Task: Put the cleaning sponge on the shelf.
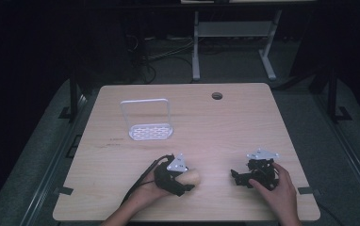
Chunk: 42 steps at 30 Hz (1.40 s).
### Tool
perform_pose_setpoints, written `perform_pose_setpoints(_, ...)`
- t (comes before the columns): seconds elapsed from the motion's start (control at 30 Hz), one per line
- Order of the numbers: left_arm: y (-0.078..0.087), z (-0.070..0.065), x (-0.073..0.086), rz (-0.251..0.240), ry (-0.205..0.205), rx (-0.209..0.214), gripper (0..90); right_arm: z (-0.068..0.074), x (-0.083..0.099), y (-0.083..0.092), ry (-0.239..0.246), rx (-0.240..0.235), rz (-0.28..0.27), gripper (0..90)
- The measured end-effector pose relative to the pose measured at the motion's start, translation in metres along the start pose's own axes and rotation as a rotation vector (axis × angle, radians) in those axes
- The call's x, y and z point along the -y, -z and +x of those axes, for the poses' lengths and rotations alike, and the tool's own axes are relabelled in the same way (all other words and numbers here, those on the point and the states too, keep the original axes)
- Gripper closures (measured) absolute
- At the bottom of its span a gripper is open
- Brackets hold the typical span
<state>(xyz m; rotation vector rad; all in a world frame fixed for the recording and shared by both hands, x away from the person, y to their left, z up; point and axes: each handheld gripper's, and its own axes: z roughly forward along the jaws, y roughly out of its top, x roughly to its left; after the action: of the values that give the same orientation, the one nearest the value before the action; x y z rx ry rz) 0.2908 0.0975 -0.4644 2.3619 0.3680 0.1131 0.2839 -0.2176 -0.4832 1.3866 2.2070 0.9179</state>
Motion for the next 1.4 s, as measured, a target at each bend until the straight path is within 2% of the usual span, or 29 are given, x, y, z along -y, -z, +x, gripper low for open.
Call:
perform_pose_setpoints(0.2,0.001,0.0,0.0,-0.004,0.002,0.006,40.5,0.0,0.0,0.0,0.001,0.0,0.0,0.0)
perform_pose_setpoints(0.47,0.002,-0.001,-0.001,0.004,0.0,0.001,40.9,0.0,0.0,0.0,0.0,0.0,0.0,0.0)
perform_pose_setpoints(1.37,0.022,0.008,0.004,-0.013,0.047,-0.037,41.0,0.0,0.0,0.0,0.0,0.0,0.0,0.0)
perform_pose_setpoints(1.4,0.023,0.008,0.005,-0.022,0.059,-0.038,41.0,0.0,0.0,0.0,0.0,0.0,0.0,0.0)
